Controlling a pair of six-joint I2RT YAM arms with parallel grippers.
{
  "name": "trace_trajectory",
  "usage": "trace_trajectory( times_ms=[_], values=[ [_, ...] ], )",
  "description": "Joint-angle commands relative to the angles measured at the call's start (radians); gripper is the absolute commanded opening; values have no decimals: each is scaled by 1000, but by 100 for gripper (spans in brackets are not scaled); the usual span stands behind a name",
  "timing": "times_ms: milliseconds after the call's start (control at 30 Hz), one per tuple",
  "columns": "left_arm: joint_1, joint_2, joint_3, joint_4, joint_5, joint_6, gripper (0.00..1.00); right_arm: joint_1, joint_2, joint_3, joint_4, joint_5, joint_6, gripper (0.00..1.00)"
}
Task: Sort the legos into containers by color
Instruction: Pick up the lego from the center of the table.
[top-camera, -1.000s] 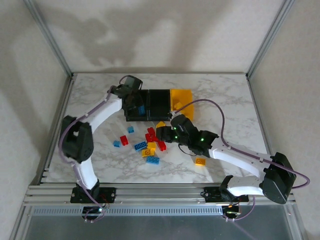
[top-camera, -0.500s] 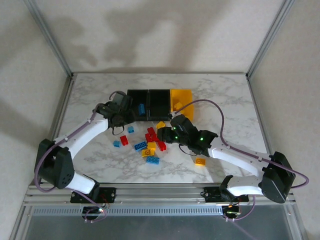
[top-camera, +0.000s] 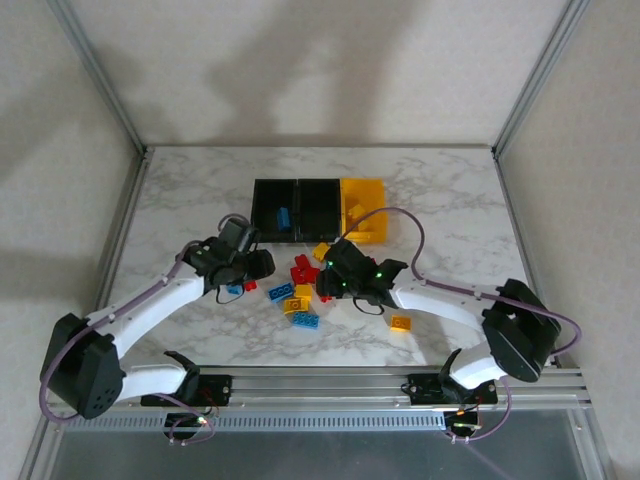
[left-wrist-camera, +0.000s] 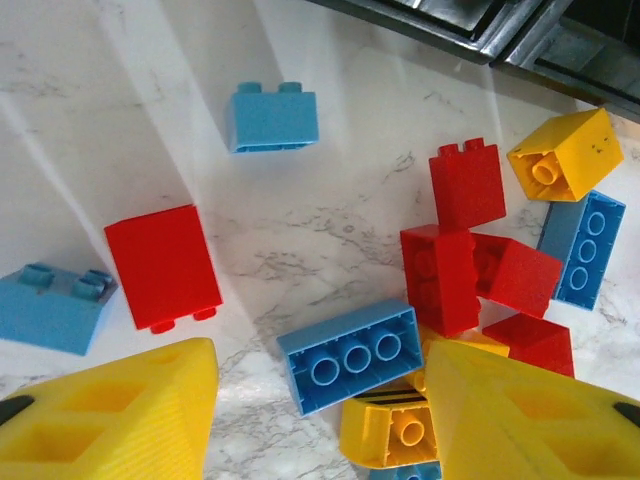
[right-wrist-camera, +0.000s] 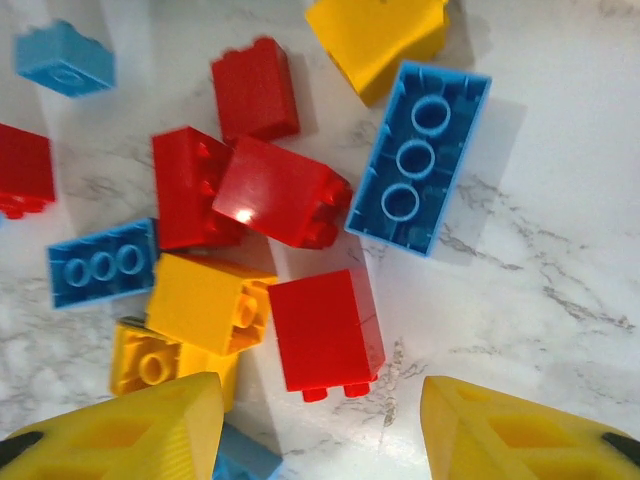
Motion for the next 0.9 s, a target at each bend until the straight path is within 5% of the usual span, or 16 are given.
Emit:
trace_trajectory(
  times_ms=[0, 533, 867],
  values=[
    [-4, -38, -32, 29, 23, -31, 58, 18, 69, 6, 31, 20, -10, 55],
    [-2, -76, -77, 33, 27, -33, 58, 29, 246, 85, 39, 48, -26, 51],
    [-2, -92, -86, 102, 62, -43, 58, 33, 169, 126, -56, 85, -29, 32]
  ],
)
